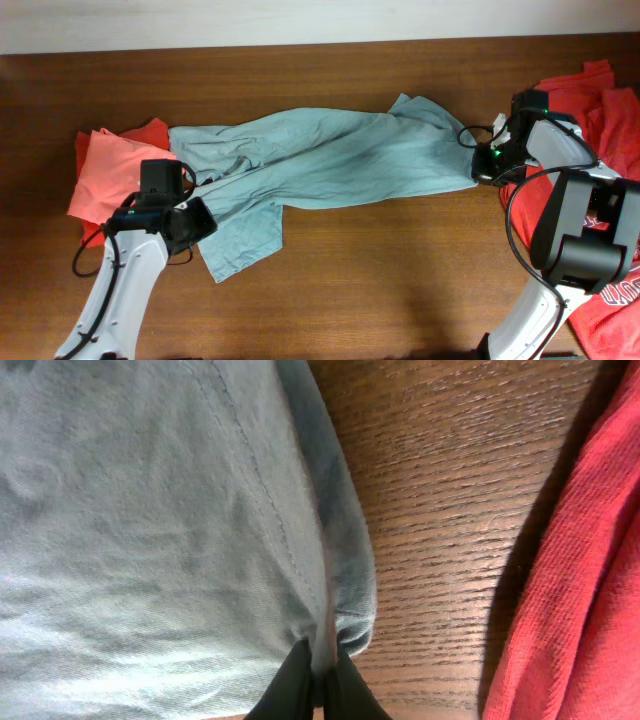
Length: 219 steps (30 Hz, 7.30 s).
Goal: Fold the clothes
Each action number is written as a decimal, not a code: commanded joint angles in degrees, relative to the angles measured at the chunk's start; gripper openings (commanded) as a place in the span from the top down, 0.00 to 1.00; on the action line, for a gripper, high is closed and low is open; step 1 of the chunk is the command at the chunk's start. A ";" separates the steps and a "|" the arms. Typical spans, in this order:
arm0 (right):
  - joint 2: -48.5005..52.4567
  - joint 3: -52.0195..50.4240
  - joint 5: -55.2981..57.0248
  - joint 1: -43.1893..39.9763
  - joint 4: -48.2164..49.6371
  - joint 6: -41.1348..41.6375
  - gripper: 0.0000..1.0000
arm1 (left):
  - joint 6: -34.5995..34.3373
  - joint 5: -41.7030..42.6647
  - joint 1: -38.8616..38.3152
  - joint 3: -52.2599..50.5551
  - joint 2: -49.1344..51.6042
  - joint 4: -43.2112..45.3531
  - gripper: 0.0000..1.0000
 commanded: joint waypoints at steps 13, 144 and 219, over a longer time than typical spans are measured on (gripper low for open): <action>0.52 -0.35 0.74 0.35 -0.83 -0.04 0.92 | -0.11 -2.64 0.20 -0.63 12.63 8.44 0.55; -13.20 3.85 14.49 3.91 -36.83 1.92 0.96 | 24.11 2.47 -1.90 42.27 25.86 -51.21 1.00; -8.66 -5.07 11.98 2.91 15.37 -0.26 0.95 | 16.52 -6.16 -1.31 29.42 27.39 1.53 1.00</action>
